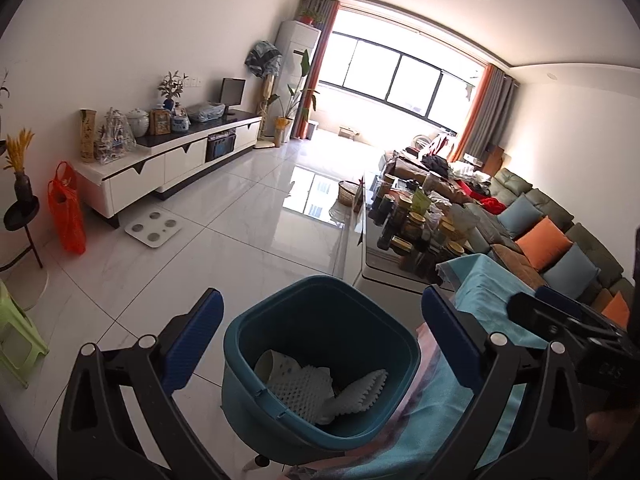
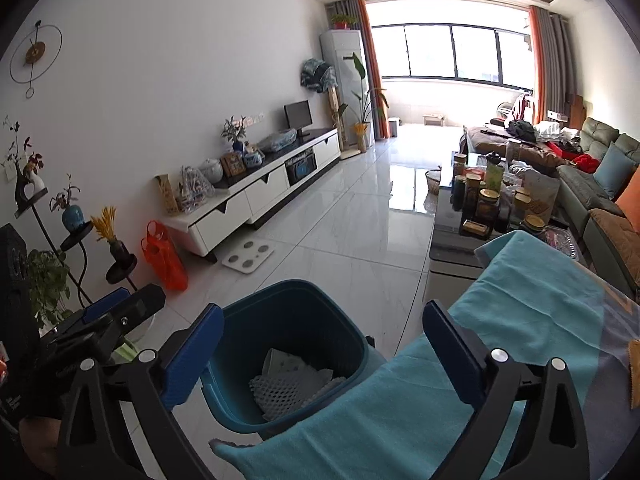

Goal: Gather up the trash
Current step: 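Move both tools back over the table toward the green snack bag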

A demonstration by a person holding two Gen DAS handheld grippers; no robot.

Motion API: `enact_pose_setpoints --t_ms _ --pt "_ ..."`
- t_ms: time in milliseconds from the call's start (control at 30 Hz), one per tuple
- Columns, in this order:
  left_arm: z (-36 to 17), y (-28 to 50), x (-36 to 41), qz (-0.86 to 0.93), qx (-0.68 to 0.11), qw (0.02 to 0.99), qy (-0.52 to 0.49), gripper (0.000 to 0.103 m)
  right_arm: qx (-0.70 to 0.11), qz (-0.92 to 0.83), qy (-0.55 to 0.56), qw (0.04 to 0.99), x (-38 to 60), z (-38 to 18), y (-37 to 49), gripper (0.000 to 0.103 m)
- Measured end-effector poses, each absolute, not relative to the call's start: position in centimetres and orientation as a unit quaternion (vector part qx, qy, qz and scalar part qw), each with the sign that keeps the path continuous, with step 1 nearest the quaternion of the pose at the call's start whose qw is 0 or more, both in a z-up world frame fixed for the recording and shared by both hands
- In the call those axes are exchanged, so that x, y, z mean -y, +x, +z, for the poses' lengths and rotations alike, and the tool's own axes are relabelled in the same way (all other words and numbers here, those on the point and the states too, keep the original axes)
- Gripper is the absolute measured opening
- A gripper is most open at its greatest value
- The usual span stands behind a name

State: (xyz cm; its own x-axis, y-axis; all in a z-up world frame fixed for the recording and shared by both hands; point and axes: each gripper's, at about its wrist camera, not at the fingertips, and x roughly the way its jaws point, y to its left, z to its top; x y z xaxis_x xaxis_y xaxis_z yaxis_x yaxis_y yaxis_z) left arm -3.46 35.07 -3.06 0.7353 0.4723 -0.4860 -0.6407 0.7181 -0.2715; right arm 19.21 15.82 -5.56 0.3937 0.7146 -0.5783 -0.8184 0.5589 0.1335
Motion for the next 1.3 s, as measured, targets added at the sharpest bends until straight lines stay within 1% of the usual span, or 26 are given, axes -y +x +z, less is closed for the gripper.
enact_pose_setpoints --t_ms 267,333,467,600,900,1100,1300 --pt "-0.3 -2.5 -31.0 0.283 -0.181 0.922 -0.19 0.097 -0.278 0.435 -0.047 0.855 -9.4 -4.0 18.6 0.096" --pt "0.4 -2.1 -29.3 0.273 -0.17 0.929 -0.18 0.097 -0.26 0.421 -0.038 0.868 -7.1 -3.4 18.0 0.096" --pt "2.1 -1.3 -24.5 0.261 -0.127 0.945 -0.149 0.097 -0.238 0.397 -0.016 0.886 -2.4 -2.8 17.1 0.096" --pt "3.2 -0.2 -19.6 0.221 -0.106 0.962 -0.122 0.097 -0.22 0.364 -0.005 0.905 2.3 -2.8 15.7 0.096" --pt "2.7 3.2 -10.8 0.131 -0.127 0.978 -0.098 0.097 -0.191 0.281 0.007 0.94 10.1 -3.0 13.7 0.096" --pt "1.8 4.1 -6.7 0.085 -0.14 0.983 -0.084 0.097 -0.163 0.223 0.007 0.961 14.6 -3.0 12.4 0.096" --pt "0.6 4.8 -4.5 0.047 -0.152 0.985 -0.073 0.097 -0.15 0.165 0.004 0.975 17.4 -4.1 11.0 0.096"
